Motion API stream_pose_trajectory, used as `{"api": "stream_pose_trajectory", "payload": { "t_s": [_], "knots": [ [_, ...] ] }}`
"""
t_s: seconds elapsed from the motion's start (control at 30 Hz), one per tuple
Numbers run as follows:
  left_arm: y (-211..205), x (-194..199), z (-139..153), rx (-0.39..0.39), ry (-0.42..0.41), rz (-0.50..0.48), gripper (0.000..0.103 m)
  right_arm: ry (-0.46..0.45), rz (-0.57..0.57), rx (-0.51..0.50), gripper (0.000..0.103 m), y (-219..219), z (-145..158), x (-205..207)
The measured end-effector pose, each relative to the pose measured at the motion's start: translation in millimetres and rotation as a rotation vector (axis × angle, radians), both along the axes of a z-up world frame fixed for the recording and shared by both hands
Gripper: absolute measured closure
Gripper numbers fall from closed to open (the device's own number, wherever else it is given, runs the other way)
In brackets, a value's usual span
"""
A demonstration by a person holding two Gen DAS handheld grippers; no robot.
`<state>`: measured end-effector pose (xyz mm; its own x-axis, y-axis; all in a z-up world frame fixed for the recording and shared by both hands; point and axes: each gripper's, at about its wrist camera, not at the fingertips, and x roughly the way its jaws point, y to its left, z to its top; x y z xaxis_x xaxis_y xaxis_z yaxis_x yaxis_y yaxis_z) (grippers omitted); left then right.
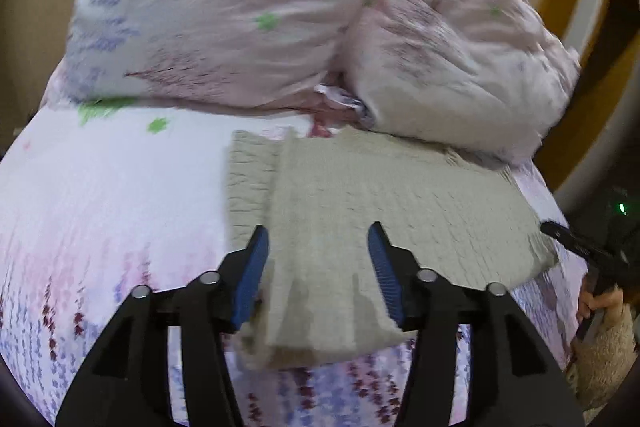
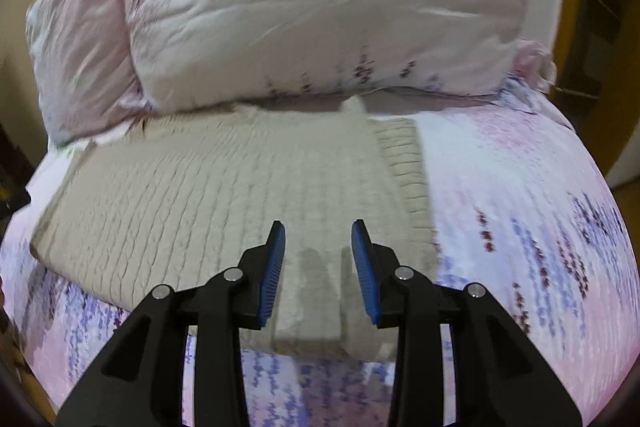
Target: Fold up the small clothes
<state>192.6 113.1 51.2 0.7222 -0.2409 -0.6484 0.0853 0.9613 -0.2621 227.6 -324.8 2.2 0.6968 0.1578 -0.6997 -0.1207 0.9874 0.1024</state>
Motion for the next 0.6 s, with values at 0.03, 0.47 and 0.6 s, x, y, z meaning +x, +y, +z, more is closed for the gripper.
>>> {"api": "stream_pose_trajectory", "payload": {
  "t_s": [0.03, 0.47, 0.6],
  "knots": [
    [-7, 2, -2, 0.02, 0.007, -0.015, 0.048, 0.009, 0.008, -0.003, 0.068, 4, -3, 2],
    [-17, 18, -42, 0.055, 0.118, -0.023, 0.048, 0.13, -0.037, -0.093, 0.064, 9, -31, 3],
    [14, 13, -27, -0.12, 0.079, 0.024, 0.041, 0.106, 0.005, -0.018, 0.057, 20, -12, 6]
  ]
}}
